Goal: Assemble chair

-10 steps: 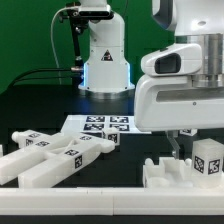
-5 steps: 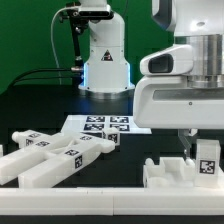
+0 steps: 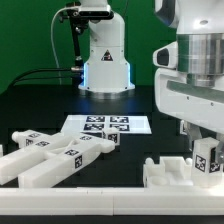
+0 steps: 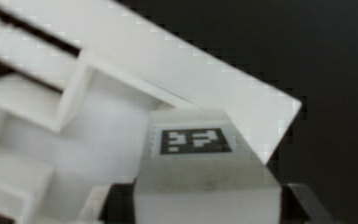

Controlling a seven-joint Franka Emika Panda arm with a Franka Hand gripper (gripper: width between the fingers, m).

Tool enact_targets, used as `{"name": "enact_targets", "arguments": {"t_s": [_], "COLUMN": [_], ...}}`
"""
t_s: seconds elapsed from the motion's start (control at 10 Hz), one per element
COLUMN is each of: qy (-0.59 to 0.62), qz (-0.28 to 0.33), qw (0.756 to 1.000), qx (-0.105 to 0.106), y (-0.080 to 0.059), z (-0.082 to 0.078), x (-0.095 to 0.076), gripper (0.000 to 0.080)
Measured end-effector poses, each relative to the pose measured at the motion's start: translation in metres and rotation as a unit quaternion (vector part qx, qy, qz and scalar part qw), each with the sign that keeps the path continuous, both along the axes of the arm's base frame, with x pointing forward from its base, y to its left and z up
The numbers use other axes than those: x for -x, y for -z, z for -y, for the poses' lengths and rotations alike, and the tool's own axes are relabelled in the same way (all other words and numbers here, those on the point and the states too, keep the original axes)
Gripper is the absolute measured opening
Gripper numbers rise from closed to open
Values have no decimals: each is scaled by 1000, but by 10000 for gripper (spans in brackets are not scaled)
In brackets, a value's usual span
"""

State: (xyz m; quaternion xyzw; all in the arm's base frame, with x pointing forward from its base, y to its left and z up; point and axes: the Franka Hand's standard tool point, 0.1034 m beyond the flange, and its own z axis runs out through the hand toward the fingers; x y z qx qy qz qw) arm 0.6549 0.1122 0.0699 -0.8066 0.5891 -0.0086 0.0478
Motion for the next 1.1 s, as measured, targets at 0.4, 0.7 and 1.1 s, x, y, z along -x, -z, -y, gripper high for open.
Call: {"name": "enact_targets", "arguments": {"t_s": [0.4, 0.7, 1.1], "qy": [229, 296, 278], "qz": [-17, -23, -21], "qw": [973, 954, 960], "qx": [-35, -32, -31], "y": [1, 0, -1], "z": [2, 7, 7], "x": [0, 1, 1], "gripper": [284, 284, 567]}}
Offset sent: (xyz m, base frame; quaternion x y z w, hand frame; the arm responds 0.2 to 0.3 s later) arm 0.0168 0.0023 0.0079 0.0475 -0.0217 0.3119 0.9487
